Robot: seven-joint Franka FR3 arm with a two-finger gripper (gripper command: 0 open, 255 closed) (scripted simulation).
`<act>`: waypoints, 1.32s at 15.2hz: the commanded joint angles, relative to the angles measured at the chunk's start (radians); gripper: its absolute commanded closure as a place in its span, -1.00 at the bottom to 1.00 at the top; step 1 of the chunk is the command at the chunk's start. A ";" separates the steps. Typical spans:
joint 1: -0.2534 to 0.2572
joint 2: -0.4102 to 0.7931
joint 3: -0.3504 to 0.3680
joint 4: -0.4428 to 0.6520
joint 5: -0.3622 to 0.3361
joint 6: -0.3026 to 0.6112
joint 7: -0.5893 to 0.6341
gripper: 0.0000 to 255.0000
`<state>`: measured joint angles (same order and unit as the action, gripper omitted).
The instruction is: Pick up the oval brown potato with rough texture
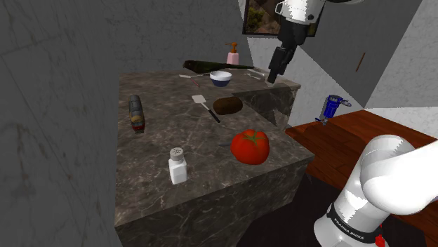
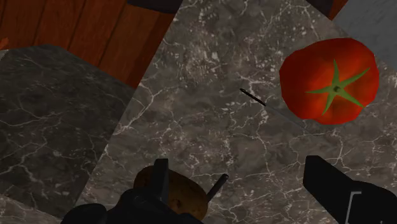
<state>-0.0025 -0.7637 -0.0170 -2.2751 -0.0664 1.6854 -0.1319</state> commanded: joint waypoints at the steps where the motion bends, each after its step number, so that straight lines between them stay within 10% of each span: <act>1: 0.000 0.000 0.000 0.000 0.000 0.000 0.000 -1.00; 13: 0.169 0.106 -0.402 -0.232 -0.010 0.582 -0.645 -1.00; 20: 0.484 0.318 -0.764 -0.152 0.194 0.815 -1.151 -1.00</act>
<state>0.4175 -0.4835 -0.7197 -2.4444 0.0803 2.4658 -1.1918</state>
